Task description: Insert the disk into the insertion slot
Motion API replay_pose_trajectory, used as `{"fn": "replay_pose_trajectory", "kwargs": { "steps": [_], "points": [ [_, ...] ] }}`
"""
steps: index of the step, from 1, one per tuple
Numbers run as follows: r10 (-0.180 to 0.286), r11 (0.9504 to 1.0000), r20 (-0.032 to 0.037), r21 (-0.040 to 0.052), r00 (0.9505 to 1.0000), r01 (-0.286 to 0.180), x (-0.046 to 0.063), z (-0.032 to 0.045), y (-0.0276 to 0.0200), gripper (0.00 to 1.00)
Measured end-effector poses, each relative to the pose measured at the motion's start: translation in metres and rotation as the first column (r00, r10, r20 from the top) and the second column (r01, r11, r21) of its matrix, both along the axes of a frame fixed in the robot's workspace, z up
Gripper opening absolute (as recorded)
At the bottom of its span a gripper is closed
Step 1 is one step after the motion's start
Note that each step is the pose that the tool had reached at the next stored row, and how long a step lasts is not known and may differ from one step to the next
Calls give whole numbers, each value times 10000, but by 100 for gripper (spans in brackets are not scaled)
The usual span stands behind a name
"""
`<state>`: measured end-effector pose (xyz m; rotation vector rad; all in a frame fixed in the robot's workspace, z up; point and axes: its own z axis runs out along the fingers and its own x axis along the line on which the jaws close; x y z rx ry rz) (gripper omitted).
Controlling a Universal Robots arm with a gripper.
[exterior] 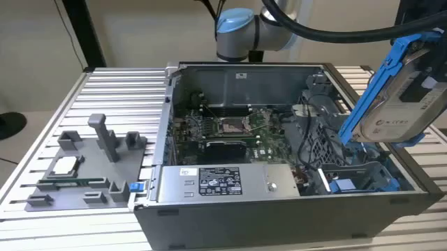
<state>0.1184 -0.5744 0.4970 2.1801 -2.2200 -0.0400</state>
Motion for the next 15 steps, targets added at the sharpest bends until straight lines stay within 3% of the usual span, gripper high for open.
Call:
{"fn": "replay_pose_trajectory", "kwargs": {
  "steps": [7,15],
  "points": [
    [0,10000,0,1,10000,0,0,-10,0,0],
    [0,10000,2,0,10000,0,0,-76,0,0]
  ]
}}
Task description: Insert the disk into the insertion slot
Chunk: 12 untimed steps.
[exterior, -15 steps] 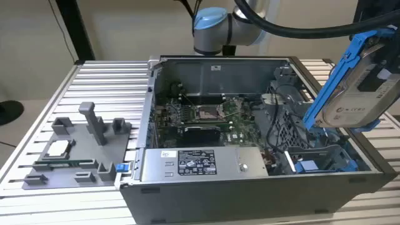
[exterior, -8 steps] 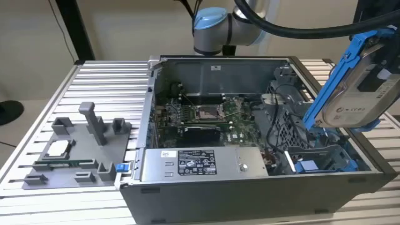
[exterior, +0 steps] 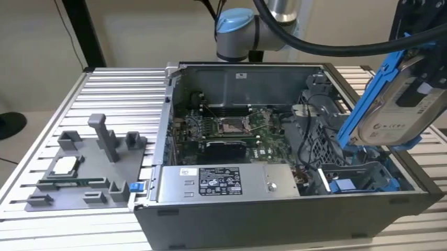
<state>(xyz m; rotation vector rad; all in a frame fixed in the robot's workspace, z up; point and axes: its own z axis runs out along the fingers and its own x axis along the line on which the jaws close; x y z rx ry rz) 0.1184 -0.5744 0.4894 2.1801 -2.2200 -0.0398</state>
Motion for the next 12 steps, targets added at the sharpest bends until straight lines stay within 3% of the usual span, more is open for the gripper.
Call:
{"fn": "replay_pose_trajectory", "kwargs": {
  "steps": [12],
  "points": [
    [15,10000,0,-2,10000,-15,0,-101,-1,0]
  ]
}}
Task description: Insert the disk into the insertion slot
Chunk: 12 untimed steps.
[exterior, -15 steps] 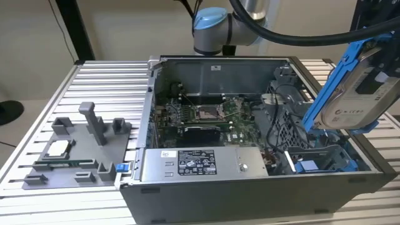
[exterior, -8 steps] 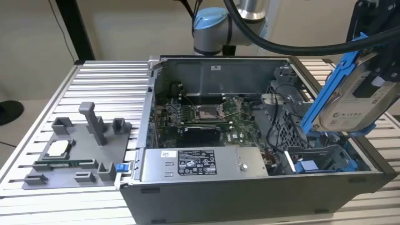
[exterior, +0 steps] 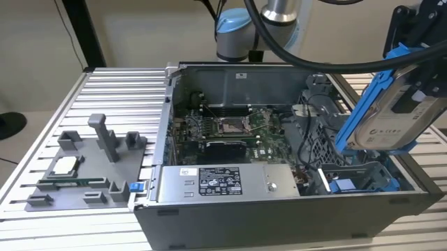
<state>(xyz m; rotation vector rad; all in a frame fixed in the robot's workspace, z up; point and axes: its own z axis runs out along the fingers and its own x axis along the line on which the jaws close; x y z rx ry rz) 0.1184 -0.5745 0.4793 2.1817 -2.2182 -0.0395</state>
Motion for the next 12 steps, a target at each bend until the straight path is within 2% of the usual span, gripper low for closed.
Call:
{"fn": "replay_pose_trajectory", "kwargs": {
  "steps": [12],
  "points": [
    [13,10000,0,2,10000,-13,0,-165,-3,0]
  ]
}}
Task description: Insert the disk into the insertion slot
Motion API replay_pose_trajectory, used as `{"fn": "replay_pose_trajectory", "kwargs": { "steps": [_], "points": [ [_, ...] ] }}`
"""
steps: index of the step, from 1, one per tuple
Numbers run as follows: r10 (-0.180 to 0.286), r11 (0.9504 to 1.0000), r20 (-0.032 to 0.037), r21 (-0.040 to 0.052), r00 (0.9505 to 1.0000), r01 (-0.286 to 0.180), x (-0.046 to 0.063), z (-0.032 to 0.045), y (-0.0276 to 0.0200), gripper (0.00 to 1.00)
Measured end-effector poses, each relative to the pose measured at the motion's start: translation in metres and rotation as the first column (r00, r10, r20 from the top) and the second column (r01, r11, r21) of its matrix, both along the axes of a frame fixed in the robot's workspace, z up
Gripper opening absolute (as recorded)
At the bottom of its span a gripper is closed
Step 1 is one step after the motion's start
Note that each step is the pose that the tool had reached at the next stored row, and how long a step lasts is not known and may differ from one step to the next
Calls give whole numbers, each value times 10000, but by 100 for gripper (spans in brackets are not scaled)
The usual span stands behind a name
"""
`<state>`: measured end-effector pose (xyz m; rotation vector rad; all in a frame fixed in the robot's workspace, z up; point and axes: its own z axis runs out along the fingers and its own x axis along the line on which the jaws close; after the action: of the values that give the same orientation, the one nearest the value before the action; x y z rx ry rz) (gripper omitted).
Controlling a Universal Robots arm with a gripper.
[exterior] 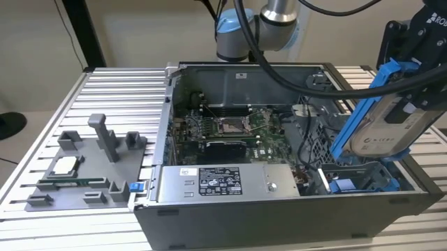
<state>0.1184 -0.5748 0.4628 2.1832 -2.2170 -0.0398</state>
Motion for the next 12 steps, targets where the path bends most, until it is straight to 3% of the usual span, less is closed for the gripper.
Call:
{"fn": "replay_pose_trajectory", "kwargs": {
  "steps": [12],
  "points": [
    [14,10000,0,1,10000,-14,0,-120,-1,0]
  ]
}}
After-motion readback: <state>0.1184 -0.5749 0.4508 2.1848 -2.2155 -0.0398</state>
